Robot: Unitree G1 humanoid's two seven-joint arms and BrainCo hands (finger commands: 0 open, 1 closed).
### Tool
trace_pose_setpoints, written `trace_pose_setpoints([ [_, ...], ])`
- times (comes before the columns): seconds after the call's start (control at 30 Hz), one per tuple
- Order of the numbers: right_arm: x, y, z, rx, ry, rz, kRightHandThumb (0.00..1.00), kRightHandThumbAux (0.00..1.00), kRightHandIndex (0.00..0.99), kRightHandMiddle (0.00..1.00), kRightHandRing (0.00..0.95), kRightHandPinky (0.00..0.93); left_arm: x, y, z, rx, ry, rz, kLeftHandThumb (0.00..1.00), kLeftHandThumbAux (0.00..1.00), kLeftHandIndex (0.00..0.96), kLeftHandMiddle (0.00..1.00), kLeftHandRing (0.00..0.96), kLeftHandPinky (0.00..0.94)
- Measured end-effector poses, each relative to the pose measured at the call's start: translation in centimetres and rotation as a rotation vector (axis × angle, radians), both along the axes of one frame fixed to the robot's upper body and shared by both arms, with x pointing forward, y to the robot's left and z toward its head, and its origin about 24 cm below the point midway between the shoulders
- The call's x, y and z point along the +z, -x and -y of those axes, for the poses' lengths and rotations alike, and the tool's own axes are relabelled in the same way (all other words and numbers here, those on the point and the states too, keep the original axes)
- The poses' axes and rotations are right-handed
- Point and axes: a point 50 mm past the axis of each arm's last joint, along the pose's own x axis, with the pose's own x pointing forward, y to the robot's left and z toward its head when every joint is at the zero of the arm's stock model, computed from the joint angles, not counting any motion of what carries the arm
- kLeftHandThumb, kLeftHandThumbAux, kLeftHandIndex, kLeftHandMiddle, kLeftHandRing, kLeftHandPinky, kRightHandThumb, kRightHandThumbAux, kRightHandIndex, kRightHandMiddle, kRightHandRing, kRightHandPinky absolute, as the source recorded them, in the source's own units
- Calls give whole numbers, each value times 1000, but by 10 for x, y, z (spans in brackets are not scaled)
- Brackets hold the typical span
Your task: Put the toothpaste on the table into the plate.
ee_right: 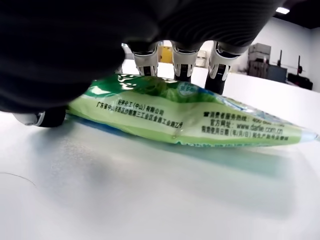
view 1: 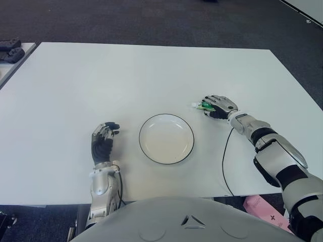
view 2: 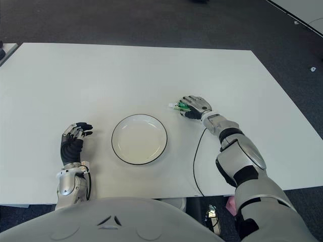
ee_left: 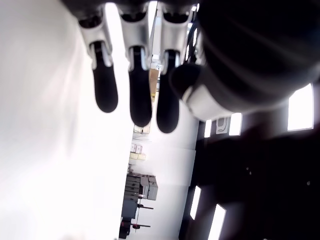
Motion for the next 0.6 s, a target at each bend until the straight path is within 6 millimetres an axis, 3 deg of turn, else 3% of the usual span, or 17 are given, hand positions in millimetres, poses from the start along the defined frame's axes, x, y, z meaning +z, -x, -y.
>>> trace_pose_setpoints([
  [0.03,0,0,0,-5,-6,-4,568,171,0,0,0,28,0,0,0,-1,0,1,711,724,424,464,423,401],
  [0.13,-1,0,0,-39,-43,-24,641,244,11,71,154,225,0,0,0,-2,4,3,711,724,424,465,428,396],
  [0.23,-1,-1,-1,-69,-75,-43,682,281,51,155,250,299,0,0,0,-1,9,1,711,724,424,467,431,398],
  [0.3,-1,-2,-1,-83,-78,-52,842,478,244,351,435,413,0,0,0,-1,10,0,710,724,424,471,435,400],
  [0.37,0,-4,-2,-96,-75,-59,898,545,338,419,517,469,0,0,0,-2,11,-3,710,724,424,472,437,398],
  [0.47,3,-7,-2,-114,-74,-61,860,636,364,489,605,559,0,0,0,-4,10,-7,709,724,423,472,435,390],
  [0.6,6,-10,-3,-138,-100,-60,847,671,379,527,663,622,2,0,1,-5,8,-6,708,724,422,466,428,379],
])
